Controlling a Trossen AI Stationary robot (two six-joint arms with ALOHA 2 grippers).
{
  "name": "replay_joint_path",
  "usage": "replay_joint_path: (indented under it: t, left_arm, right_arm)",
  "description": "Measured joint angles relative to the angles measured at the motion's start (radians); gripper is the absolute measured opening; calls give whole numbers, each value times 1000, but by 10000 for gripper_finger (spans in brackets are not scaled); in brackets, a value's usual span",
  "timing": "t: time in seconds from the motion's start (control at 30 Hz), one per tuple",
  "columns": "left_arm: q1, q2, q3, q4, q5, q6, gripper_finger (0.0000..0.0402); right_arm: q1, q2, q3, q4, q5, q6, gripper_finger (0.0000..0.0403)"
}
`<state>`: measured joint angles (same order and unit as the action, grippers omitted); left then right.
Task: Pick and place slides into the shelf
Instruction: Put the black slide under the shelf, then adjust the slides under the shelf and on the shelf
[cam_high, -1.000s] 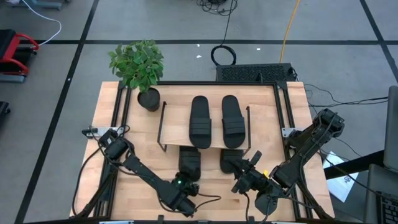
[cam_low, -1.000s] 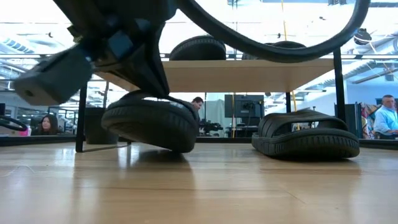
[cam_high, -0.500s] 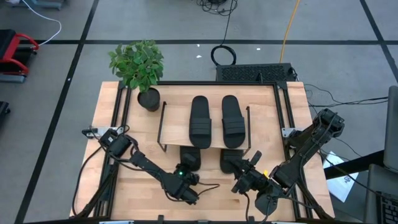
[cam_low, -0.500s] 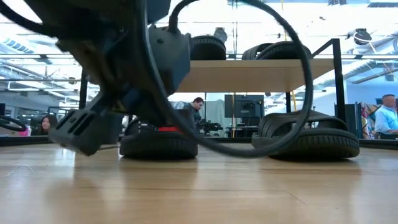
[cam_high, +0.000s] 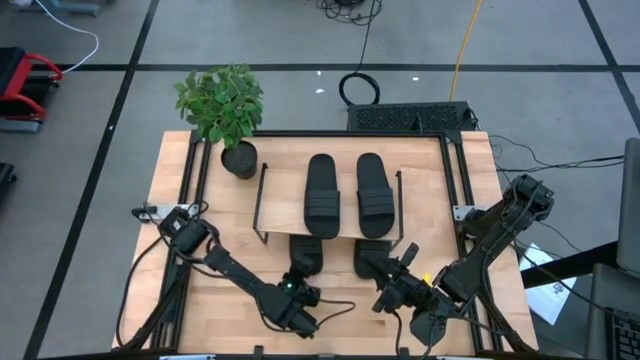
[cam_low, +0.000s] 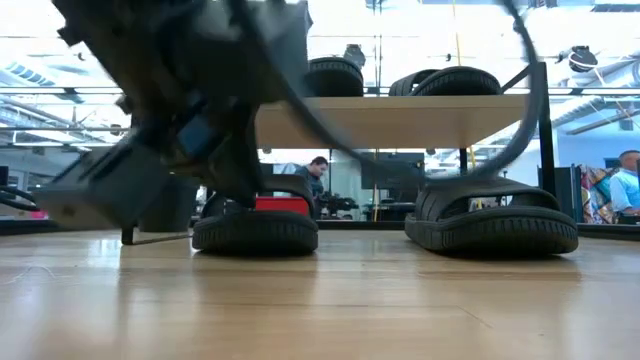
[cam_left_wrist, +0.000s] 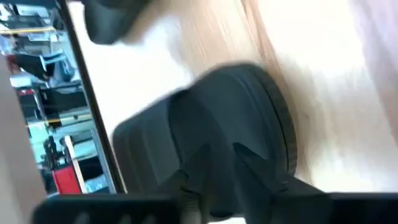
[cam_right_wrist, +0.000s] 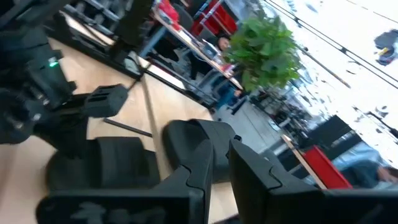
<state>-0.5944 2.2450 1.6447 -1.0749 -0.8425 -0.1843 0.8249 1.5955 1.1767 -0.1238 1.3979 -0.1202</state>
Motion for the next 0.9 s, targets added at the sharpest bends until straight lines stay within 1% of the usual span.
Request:
replay_joint_path:
  t: [0.07, 0.13, 0.23, 0.27, 0.33, 0.4, 0.5, 0.53, 0.67, 0.8, 0.9]
  left_arm:
    - [-9, 0, 27, -17, -4, -3, 92]
    - [-19, 0, 49, -30, -10, -8, 110]
    - [-42, 0, 74, -31, -5, -21, 122]
    - [-51, 0, 80, -31, 18, -21, 119]
    - [-69, -1, 86, -26, 86, -26, 101]
    - [-85, -1, 86, -24, 150, -52, 70]
    - [-112, -1, 86, -31, 219, -118, 17]
    - [-121, -1, 86, -31, 237, -137, 9]
    - [-175, -1, 86, -31, 258, -183, 6]
    - [-232, -21, 72, -19, 272, -192, 3]
    - [-257, -82, 17, 34, 255, -190, 1]
  right_arm:
    - [0, 0, 0, 0, -20, -1, 45]
    - [0, 0, 0, 0, -17, -5, 45]
    - [0, 0, 0, 0, -15, -6, 45]
    - [0, 0, 0, 0, -14, -10, 45]
    - [2, 0, 0, 0, -14, -16, 45]
    - [7, 0, 0, 0, -14, -8, 45]
    - [9, 0, 0, 0, -15, -4, 45]
    - [10, 0, 0, 0, -15, -7, 45]
    - [22, 0, 0, 7, -24, -20, 45]
    - [40, 0, 0, 26, -144, -43, 45]
    - [42, 0, 0, 45, -232, -54, 45]
